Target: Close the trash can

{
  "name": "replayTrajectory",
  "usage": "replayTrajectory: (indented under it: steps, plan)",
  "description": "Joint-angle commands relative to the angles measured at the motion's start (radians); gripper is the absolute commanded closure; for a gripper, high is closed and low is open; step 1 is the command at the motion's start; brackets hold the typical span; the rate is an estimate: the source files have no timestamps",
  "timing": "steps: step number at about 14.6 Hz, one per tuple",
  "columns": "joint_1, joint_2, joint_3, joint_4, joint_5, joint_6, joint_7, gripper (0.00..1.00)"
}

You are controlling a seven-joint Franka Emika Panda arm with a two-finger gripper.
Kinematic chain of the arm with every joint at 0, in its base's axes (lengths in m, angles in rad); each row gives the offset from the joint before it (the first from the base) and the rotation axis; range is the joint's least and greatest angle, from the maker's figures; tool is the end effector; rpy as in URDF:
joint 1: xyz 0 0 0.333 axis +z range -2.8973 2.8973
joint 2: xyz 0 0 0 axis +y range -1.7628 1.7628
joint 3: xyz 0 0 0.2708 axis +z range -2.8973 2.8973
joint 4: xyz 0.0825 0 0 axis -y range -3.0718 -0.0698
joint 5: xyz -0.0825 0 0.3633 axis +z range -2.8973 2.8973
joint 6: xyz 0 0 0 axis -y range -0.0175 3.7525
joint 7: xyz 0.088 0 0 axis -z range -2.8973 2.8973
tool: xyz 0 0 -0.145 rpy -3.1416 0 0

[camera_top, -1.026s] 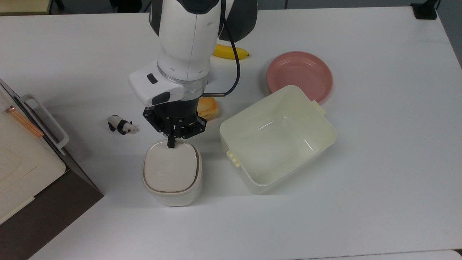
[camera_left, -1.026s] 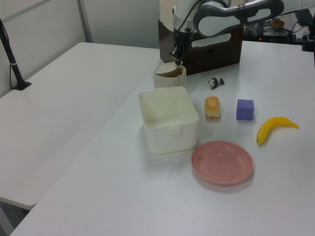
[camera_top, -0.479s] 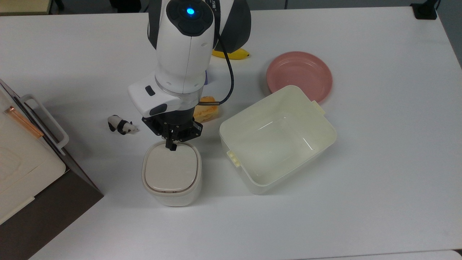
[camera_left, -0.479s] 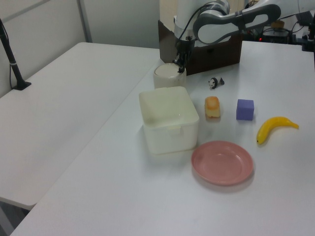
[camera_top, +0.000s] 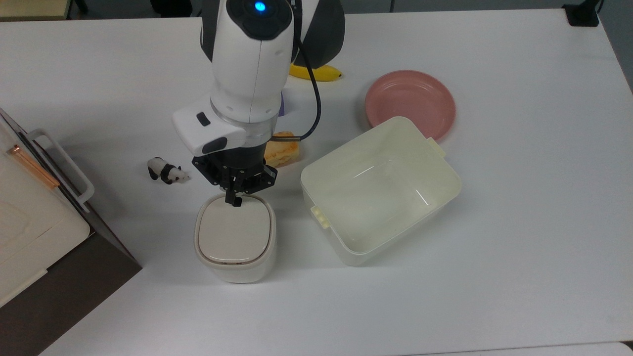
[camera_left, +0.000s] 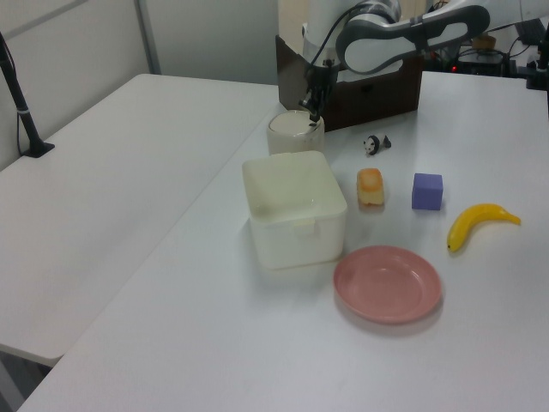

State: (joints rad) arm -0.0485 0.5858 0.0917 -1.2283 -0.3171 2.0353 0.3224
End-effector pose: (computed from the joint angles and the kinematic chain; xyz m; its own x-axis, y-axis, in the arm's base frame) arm 0.7102 -0.0111 0.3877 0.9483 -0.1563 0.2764 -0.2098 -0.9618 0.1758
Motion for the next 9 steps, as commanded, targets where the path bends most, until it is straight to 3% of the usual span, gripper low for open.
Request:
replayTrajectory:
  steps: [1, 4, 6, 7, 9]
  plan:
    - [0.007, -0.076, 0.003, 0.007, 0.009, -0.004, 0.015, 1.00]
    - [0.009, -0.176, 0.003, -0.025, 0.073, -0.023, 0.012, 1.00]
    - [0.009, -0.242, 0.003, -0.072, 0.116, -0.117, 0.007, 0.90]
    - [0.009, -0.270, 0.003, -0.076, 0.147, -0.188, -0.009, 0.77]
    - [0.009, -0.299, 0.003, -0.076, 0.185, -0.289, -0.052, 0.61]
